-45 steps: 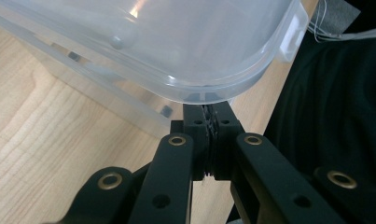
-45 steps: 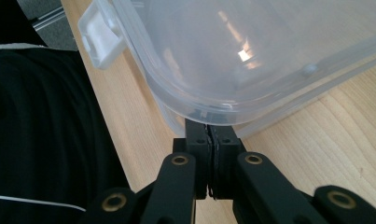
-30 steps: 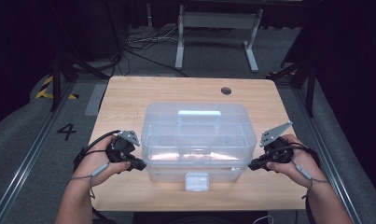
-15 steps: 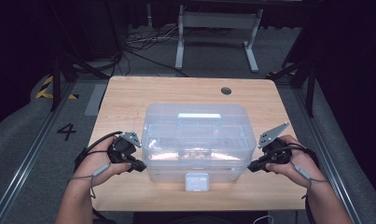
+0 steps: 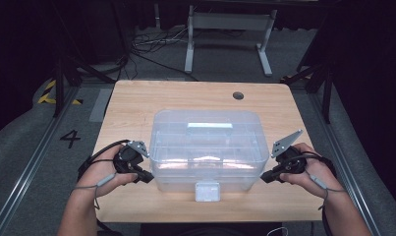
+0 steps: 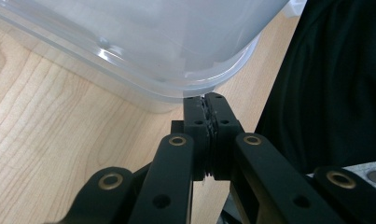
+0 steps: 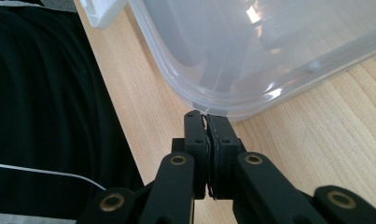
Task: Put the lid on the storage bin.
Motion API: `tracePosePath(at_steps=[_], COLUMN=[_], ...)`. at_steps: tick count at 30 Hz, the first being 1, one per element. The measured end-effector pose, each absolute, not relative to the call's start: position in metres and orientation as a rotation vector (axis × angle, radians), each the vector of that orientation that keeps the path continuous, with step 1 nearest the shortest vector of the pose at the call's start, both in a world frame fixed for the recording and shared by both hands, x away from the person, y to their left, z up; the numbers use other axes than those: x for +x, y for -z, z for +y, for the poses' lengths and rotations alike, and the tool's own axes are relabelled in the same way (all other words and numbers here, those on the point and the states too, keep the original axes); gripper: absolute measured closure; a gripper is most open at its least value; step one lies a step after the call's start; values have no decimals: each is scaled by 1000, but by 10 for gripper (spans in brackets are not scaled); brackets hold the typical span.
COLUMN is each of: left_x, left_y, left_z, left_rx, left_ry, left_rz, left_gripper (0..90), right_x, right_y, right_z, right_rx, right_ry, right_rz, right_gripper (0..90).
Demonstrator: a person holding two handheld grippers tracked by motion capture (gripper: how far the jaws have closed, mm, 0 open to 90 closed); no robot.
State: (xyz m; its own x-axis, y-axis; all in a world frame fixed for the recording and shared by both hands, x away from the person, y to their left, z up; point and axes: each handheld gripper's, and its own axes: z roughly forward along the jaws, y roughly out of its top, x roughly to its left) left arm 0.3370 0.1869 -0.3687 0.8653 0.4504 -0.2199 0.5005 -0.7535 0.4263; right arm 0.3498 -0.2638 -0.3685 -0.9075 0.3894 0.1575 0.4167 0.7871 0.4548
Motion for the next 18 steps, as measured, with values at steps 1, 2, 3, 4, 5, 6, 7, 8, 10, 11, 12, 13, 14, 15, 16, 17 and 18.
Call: tracePosePath(at_steps=[1, 2, 3, 4, 5, 6, 7, 8, 10, 11, 12, 13, 14, 15, 16, 17, 18], left_x=[337, 337, 337, 338, 338, 337, 337, 337, 337, 337, 336, 336, 336, 336, 336, 335, 335], left_y=[369, 369, 371, 371, 371, 371, 371, 371, 371, 371, 371, 371, 371, 371, 370, 370, 370], left_z=[187, 186, 186, 185, 186, 185, 186, 186, 186, 186, 186, 187, 187, 187, 188, 188, 189], left_rx=[2560, 2565, 2575, 2577, 2577, 2578, 2580, 2580, 2575, 2572, 2567, 2563, 2562, 2560, 2560, 2551, 2545], left_ry=[142, 146, 148, 148, 150, 149, 149, 149, 151, 154, 153, 152, 153, 154, 155, 153, 153], left_rz=[694, 692, 697, 697, 698, 700, 697, 697, 705, 704, 705, 707, 706, 703, 706, 709, 711], left_gripper=[882, 881, 880, 880, 881, 880, 880, 879, 879, 879, 877, 876, 874, 871, 869, 865, 861], right_x=[350, 350, 350, 350, 351, 351, 350, 350, 350, 350, 350, 350, 351, 351, 351, 352, 352], right_y=[369, 369, 370, 371, 371, 371, 370, 370, 370, 369, 369, 369, 370, 370, 370, 370, 370], right_z=[-263, -263, -263, -263, -263, -264, -264, -264, -264, -264, -264, -264, -264, -264, -265, -265, -265], right_rx=[-659, -661, -657, -655, -656, -656, -655, -655, -649, -644, -643, -641, -641, -638, -637, -635, -633], right_ry=[761, 753, 746, 735, 733, 732, 733, 733, 733, 734, 734, 733, 734, 734, 736, 736, 738], right_rz=[-2917, -2916, -2919, -2919, -2919, -2919, -2918, -2918, -2917, -2912, -2910, -2909, -2905, -2901, -2899, -2894, -2891], right_gripper=[883, 883, 883, 883, 883, 883, 883, 883, 882, 882, 880, 879, 877, 874, 874, 871, 865])
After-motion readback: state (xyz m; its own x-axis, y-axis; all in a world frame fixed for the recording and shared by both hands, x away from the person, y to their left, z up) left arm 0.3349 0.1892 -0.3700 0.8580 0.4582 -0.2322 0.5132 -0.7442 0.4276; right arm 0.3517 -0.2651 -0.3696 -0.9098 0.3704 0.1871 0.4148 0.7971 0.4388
